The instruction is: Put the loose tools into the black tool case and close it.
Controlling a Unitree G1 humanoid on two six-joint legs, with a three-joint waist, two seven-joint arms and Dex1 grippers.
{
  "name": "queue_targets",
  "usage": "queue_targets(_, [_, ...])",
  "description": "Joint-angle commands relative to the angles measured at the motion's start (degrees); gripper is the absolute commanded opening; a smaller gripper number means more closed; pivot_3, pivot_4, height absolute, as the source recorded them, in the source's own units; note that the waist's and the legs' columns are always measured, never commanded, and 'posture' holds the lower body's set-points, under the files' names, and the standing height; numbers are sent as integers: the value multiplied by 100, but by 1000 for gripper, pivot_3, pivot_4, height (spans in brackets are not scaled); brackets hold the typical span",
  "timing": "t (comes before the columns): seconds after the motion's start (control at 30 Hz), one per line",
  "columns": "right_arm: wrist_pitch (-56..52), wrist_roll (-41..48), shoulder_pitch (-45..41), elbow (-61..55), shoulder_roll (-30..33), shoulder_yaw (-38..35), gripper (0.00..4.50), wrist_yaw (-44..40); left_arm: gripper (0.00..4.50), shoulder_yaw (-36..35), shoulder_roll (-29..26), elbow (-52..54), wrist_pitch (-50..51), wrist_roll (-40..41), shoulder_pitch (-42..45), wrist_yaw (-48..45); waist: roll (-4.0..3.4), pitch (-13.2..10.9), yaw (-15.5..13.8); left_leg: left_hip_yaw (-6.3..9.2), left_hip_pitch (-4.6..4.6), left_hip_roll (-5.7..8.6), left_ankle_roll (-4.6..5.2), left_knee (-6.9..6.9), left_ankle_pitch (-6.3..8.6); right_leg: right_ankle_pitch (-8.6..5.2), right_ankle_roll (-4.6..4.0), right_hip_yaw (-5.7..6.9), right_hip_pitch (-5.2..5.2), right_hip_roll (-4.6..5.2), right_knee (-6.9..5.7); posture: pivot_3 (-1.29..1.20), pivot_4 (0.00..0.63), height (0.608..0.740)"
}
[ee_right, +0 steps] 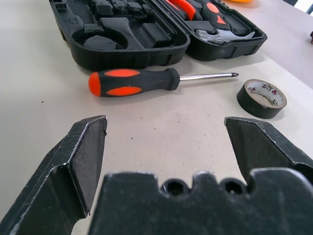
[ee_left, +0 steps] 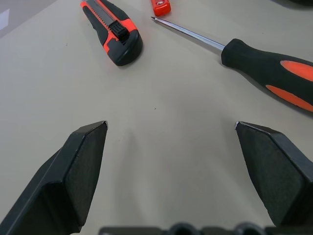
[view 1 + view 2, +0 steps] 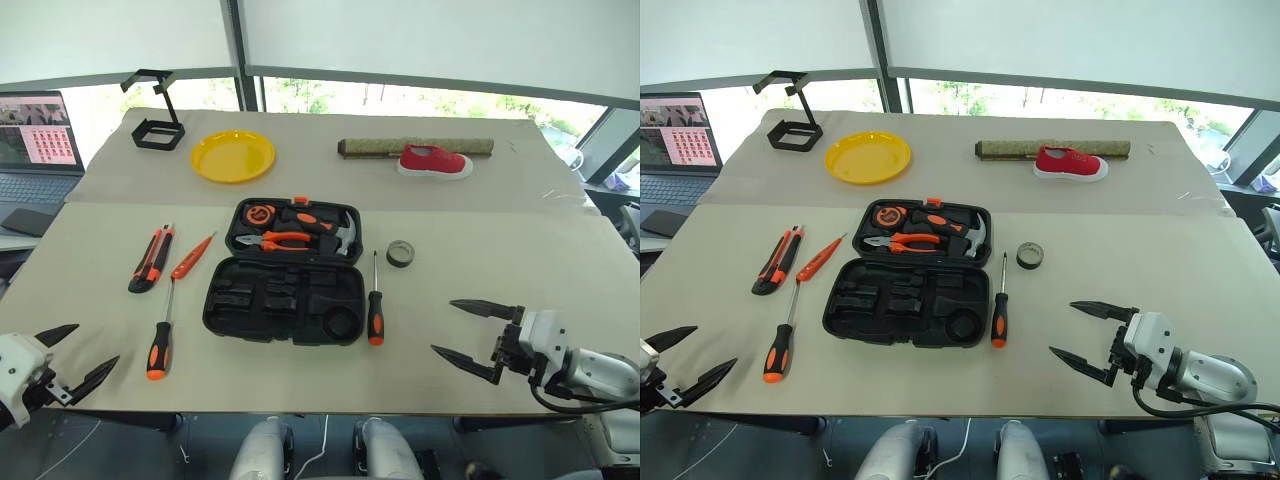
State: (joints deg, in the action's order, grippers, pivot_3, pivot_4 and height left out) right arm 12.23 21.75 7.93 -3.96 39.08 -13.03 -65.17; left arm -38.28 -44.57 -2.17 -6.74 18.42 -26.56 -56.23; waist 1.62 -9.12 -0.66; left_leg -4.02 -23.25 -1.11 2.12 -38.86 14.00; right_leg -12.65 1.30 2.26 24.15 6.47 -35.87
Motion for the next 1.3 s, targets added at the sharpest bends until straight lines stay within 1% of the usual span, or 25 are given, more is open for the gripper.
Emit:
queue_targets(0.03, [-312, 241, -77, -481, -29, 183, 4450, 107, 4500, -351, 109, 64, 486, 471, -11, 215, 0, 0, 0, 0, 0, 0, 0, 0, 0, 0, 0, 0, 0, 0, 0, 0, 150, 740])
queue_targets(0.07, [-618, 355, -150, -845, -178, 422, 4450, 281, 4500, -609, 238, 55, 885, 715, -91, 430, 0, 0, 13, 0, 0, 0, 0, 0, 0, 0, 0, 0, 0, 0, 0, 0, 150, 740])
queue_targets(0.13, [-884, 616, -259, -1310, -467, 680, 4450, 505, 4500, -909, 418, 92, 1383, 953, -263, 713, 5, 3, 113, -3, 1, -17, -3, 0, 2, 1, -2, -3, 4, -5, -4, 0, 150, 740])
queue_targets(0.2, [-692, 1251, -320, -1638, -863, 698, 4450, 355, 4500, -1049, 531, 203, 1848, 972, -488, 980, 7, 3, 136, -2, 3, -51, -16, -3, 9, -6, -15, 0, 1, -33, -5, 0, 150, 740])
queue_targets(0.27, [-768, 1500, -379, -1810, -1033, 743, 4450, 346, 4500, -1180, 585, 348, 2491, 1119, -639, 1291, 5, 2, 133, -2, 5, -56, -20, -2, 11, -8, -19, 2, 2, -43, -7, 0, 150, 740])
queue_targets(0.3, [-746, 1509, -427, -1810, -1077, 769, 4450, 305, 4500, -1220, 572, 447, 2829, 1175, -707, 1425, 7, 3, 122, -3, 8, -56, -21, -3, 11, -8, -20, 1, 0, -42, -8, 0, 150, 740])
queue_targets(0.4, [-429, 1472, -597, -1661, -1139, 843, 4450, -10, 4500, -1429, 563, 958, 3669, 1677, -784, 1614, 32, 17, 61, -3, 13, -57, -23, -5, 12, -9, -20, 8, 7, -42, -5, 0, 150, 740])
queue_targets(0.47, [-255, 1373, -686, -1546, -1174, 850, 4450, -143, 4500, -1489, 435, 1322, 4419, 1945, -857, 1779, 57, 33, 8, -1, 23, -59, -29, -5, 16, -14, -21, 10, 7, -42, -3, 0, 150, 740])
queue_targets(0.63, [-153, 1308, -720, -1465, -1177, 908, 4450, -243, 4500, -1726, 164, 2219, 6059, 3044, -512, 2312, 67, 40, -8, -1, 30, -60, -38, -5, 21, -14, -37, 8, 5, -40, -4, 0, 150, 740])
queue_targets(0.73, [-194, 1243, -691, -1602, -1192, 999, 4450, -134, 4500, -1498, -173, 2593, 7016, 3443, -50, 2813, 72, 43, -4, -1, 33, -61, -43, -4, 19, -15, -44, 5, 1, -43, -18, 0, 150, 740])
queue_targets(0.77, [-215, 1223, -696, -1635, -1199, 1024, 4450, -86, 4500, -1343, -238, 2663, 7403, 3532, 290, 3186, 75, 45, -3, -1, 33, -61, -46, -4, 17, -16, -46, 5, -2, -46, -22, 0, 150, 740])
queue_targets(0.83, [-254, 1193, -748, -1654, -1199, 1047, 4450, -12, 4500, -1002, -116, 2834, 7982, 3711, 1063, 3934, 56, 40, -9, -1, 40, -62, -50, -4, 14, -14, -48, 3, -9, -50, -23, 0, 150, 740])
queue_targets(0.9, [-275, 1187, -784, -1660, -1185, 1060, 4450, 44, 4500, -825, 3, 2965, 8364, 3761, 1466, 4334, 53, 42, -2, -3, 37, -60, -53, -4, 12, -11, -49, -4, -10, -53, -28, 0, 150, 740])
queue_targets(0.97, [-295, 1181, -869, -1610, -1162, 1042, 4450, 97, 4500, -324, 149, 3221, 8691, 3688, 1620, 4560, 61, 45, 47, -3, 38, -64, -59, 0, 11, -8, -53, -13, -7, -69, -32, 0, 150, 740])
queue_targets(1.07, [-304, 1176, -933, -1568, -1136, 1030, 4450, 153, 4500, 78, 317, 3315, 8941, 3492, 1697, 4806, 59, 45, 86, -3, 42, -74, -76, 2, 21, -5, -60, -32, -5, -91, -35, 0, 150, 740])
queue_targets(1.13, [-296, 1176, -937, -1564, -1127, 1037, 4500, 177, 3982, 196, 341, 3351, 9021, 3320, 1665, 4898, 49, 49, 78, -1, 50, -79, -81, 4, 19, -6, -68, -33, -8, -100, -40, 0, 150, 740])
queue_targets(1.17, [-292, 1174, -939, -1561, -1124, 1039, 4500, 187, 3862, 225, 357, 3366, 9032, 3285, 1658, 4908, 40, 53, 72, -1, 51, -81, -82, 6, 18, -6, -70, -33, -8, -102, -41, 0, 150, 740])
queue_targets(1.2, [-282, 1174, -936, -1562, -1118, 1040, 4500, 190, 3414, 243, 393, 3387, 9005, 3210, 1656, 4947, 35, 55, 72, -1, 55, -81, -83, 7, 18, -7, -73, -34, -10, -104, -40, 0, 150, 740])
queue_targets(1.23, [-271, 1175, -935, -1566, -1112, 1042, 4500, 181, 3142, 251, 409, 3401, 8992, 3177, 1655, 4939, 31, 55, 72, -3, 57, -81, -82, 8, 18, -7, -73, -37, -10, -104, -40, 0, 150, 740])
queue_targets(1.3, [-243, 1204, -919, -1604, -1085, 1071, 4500, 92, 2420, 223, 421, 3402, 8962, 3129, 1641, 4865, 28, 56, 62, -7, 58, -81, -82, 9, 18, -8, -73, -43, -9, -104, -38, 0, 150, 740])
